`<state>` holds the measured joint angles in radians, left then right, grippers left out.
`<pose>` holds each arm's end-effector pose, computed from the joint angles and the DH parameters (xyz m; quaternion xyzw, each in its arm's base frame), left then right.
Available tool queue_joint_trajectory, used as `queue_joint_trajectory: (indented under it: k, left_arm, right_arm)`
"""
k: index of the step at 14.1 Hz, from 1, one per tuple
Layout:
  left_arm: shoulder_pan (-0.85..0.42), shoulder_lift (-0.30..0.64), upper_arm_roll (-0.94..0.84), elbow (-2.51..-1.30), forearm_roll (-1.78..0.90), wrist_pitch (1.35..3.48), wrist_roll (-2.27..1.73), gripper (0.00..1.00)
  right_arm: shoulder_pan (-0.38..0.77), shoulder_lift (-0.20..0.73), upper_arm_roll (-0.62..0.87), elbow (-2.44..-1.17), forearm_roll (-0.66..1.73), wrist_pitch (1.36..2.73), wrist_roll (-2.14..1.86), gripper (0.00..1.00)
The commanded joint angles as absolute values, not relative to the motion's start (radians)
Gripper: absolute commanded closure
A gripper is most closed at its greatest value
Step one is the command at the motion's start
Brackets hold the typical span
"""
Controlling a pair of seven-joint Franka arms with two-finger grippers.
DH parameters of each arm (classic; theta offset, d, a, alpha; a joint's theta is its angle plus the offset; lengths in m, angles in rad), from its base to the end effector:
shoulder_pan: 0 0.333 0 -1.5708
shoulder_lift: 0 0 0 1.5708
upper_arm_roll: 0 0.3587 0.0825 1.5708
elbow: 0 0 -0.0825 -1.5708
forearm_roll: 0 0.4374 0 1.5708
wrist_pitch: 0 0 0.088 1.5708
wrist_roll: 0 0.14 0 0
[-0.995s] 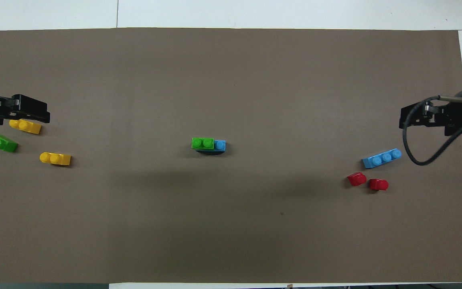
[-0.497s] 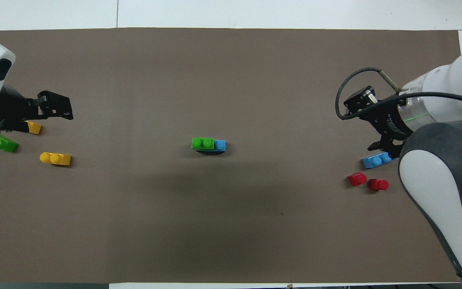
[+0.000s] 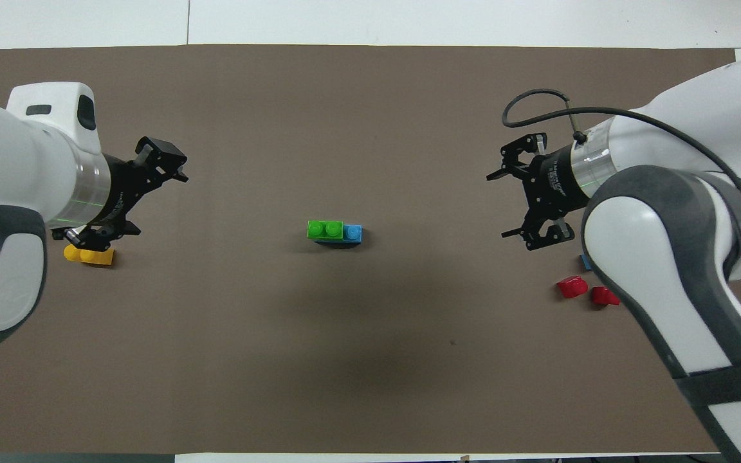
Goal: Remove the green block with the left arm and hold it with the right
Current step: 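Move the left gripper toward the green brick while the right gripper approaches the blue end, then close the left gripper on the green part while the right gripper grips the blue part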
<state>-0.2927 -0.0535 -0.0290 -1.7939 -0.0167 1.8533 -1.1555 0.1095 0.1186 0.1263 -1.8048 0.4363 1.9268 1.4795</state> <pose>0.5794 -0.1954 0.5739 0.9121 0.4060 0.0368 0.0434 0.6276 0.1917 0.4762 -0.7483 0.6291 0.1580 0.1388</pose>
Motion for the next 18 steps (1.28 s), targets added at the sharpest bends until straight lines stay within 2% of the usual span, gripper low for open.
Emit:
queue_joint_trajectory:
  k: [1,3,8,14,18]
  left_arm:
    - [-0.374,-0.072,-0.015,-1.876,-0.026,1.951,-1.455,0.0]
    - [-0.411,-0.039,-0.015,-1.893,-0.026,2.034,-1.656,0.0]
    - [-0.466,0.044,-0.014,-1.891,-0.023,2.118,-1.836,0.0]
    - [-0.518,0.155,-0.014,-1.891,-0.014,2.192,-2.009,0.0]
    - [-0.544,0.172,-0.014,-1.927,-0.012,2.236,-2.086,0.0]
  right_arm:
    - [0.156,0.141,0.126,-1.874,0.546,2.067,1.545,0.08]
    - [0.21,0.169,0.126,-1.882,0.58,2.144,1.574,0.08]
    - [0.322,0.236,0.126,-1.934,0.627,2.331,1.632,0.08]
    - [0.393,0.324,0.126,-1.936,0.63,2.436,1.629,0.08]
    - [0.426,0.359,0.126,-1.945,0.632,2.493,1.626,0.07]
